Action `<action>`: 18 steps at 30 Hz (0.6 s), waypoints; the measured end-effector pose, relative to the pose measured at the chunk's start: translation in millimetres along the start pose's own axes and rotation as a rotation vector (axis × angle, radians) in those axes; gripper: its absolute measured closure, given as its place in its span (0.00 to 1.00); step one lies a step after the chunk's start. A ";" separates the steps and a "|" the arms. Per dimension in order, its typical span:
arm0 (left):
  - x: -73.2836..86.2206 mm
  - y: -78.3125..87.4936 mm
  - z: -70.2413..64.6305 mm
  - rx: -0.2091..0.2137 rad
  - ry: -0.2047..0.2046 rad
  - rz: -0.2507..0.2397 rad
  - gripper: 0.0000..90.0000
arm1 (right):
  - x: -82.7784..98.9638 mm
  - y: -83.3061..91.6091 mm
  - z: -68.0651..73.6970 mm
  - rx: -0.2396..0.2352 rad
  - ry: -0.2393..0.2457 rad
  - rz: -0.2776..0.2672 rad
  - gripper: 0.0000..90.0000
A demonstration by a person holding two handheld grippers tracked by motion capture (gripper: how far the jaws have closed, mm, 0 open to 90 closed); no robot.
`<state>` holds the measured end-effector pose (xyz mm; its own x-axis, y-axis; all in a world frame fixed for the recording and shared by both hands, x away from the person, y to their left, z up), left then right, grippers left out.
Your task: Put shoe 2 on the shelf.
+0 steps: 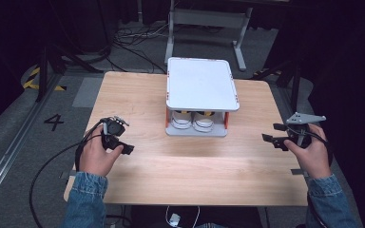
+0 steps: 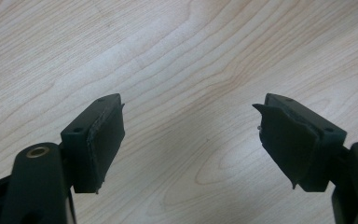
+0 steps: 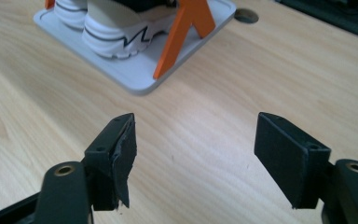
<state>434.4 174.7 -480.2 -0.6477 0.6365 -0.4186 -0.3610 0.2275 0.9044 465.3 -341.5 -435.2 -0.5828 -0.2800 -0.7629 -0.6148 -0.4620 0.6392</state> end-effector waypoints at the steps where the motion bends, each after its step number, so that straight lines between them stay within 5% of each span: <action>1: 1.3 -0.6 0.9 -0.008 0.012 -0.008 0.25 | 5.1 -0.3 -1.7 -0.007 -0.004 0.004 0.33; 13: 20.4 -12.7 14.9 -0.076 0.085 -0.023 0.20 | 57.4 -35.2 -26.0 -0.021 -0.023 -0.003 0.31; 18: 23.5 -16.4 19.3 -0.063 0.117 -0.053 0.20 | 70.7 -51.3 -29.6 -0.024 -0.013 -0.009 0.31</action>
<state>438.1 200.1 -503.2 -0.6996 0.5334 -0.4755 -0.4355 0.2092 0.8755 471.4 -362.5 -524.8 -0.5841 -0.2654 -0.7671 -0.6072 -0.4842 0.6299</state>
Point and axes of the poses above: each handheld gripper's, and its own axes: y roughly backward along the jaws, x roughly out of its underside, z roughly to its left, the point moved 9 cm from there along -y, roughly forward along the jaws, and after that the axes turned 11 degrees about -y, right-handed, at the moved point
